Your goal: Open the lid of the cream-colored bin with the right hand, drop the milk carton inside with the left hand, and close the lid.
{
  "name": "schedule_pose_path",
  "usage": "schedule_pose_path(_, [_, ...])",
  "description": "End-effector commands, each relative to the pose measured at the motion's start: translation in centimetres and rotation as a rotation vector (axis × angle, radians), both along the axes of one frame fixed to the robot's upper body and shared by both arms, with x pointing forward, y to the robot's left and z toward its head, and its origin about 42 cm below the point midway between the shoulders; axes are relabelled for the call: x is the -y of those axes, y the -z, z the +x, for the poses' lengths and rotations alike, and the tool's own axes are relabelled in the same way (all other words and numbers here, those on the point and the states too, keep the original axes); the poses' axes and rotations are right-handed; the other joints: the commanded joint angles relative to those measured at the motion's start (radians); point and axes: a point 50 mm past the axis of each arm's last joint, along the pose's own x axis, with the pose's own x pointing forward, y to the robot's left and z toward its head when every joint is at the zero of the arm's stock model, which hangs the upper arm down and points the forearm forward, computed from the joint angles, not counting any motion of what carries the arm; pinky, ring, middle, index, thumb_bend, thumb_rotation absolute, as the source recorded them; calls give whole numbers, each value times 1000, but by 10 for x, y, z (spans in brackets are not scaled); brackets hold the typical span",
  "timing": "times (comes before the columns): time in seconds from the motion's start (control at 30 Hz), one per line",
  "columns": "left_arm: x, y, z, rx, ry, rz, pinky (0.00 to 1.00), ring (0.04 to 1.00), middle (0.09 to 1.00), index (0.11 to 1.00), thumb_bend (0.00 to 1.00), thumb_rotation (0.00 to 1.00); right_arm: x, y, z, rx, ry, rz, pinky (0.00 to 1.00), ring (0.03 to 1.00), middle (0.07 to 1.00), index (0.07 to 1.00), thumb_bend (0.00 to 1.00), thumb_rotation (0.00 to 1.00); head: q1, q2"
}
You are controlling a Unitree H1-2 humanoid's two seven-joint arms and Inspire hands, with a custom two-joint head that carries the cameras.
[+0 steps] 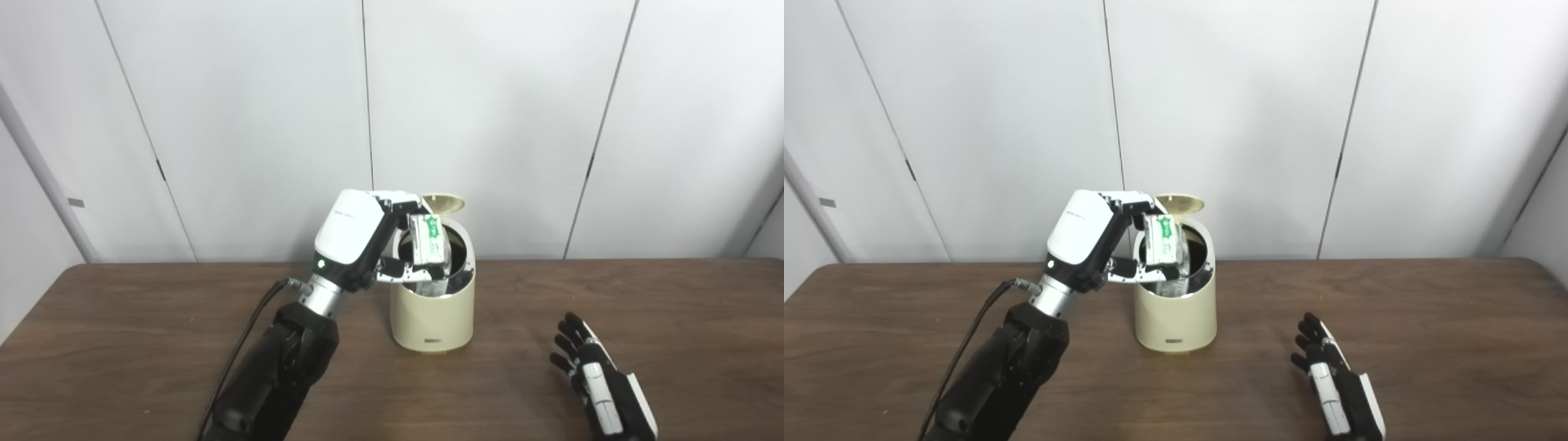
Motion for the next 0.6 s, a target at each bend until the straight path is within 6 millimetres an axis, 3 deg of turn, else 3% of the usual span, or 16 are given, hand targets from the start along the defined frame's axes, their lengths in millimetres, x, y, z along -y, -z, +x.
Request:
schedule_pose_path(0.0, [3, -35, 4, 121, 36, -21, 382, 435, 493, 450, 478, 0, -2, -17, 4, 75, -11, 4, 864, 919, 924, 916, 554, 856, 0, 1])
schedule_pose_path(0.37, [-2, -28, 0, 59, 5, 21, 400, 463, 509, 450, 478, 0, 0, -18, 4, 86, -7, 1, 860, 914, 922, 917, 569, 850, 4, 11])
schedule_pose_path(0.53, [-4, -25, -2, 45, -49, 70, 351, 481, 526, 495, 477, 0, 1, -18, 5, 83, -10, 16, 872, 917, 920, 914, 566, 840, 4, 11])
schedule_pose_path(0.57, [-4, -24, -3, 47, -61, 79, 439, 552, 540, 494, 504, 8, 1, -18, 5, 82, -9, 16, 868, 917, 918, 912, 566, 838, 4, 11])
